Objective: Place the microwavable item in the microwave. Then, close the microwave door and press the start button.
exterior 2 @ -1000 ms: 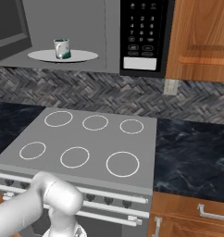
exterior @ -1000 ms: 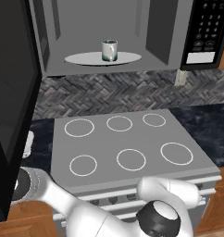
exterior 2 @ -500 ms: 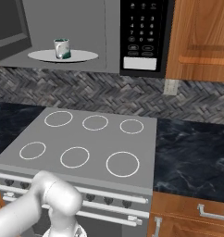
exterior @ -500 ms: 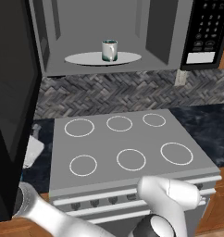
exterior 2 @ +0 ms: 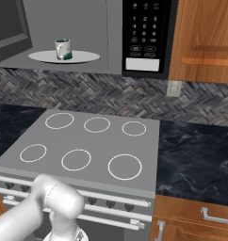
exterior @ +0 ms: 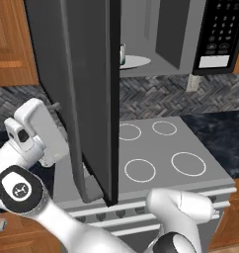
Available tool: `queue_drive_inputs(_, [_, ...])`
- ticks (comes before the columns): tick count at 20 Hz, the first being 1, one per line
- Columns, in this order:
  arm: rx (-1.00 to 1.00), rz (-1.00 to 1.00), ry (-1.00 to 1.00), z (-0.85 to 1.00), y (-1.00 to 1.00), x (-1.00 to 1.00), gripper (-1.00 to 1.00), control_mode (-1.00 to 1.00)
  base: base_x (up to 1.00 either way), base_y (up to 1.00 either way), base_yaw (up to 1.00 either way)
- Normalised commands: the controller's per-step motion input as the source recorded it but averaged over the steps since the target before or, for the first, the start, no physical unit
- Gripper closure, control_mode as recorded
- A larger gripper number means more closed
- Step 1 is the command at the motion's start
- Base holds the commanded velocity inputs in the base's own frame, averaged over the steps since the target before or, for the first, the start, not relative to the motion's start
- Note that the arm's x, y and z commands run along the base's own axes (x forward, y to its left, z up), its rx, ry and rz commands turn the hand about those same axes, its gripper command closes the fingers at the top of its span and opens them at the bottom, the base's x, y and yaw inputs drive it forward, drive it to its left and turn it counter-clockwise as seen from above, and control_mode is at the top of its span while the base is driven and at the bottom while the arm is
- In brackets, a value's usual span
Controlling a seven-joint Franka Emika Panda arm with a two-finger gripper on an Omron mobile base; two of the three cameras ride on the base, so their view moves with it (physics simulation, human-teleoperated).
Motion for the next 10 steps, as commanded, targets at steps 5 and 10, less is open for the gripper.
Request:
queue_drive_inputs(5, [0.32, 0.00, 0.00, 0.18, -1.00, 0.00, -1.00, -1.00, 0.00, 0.00, 0.00])
queue_drive_inputs(10, [0.30, 0.04, 0.00, 0.06, -1.00, 0.02, -1.00, -1.00, 0.00, 0.00, 0.00])
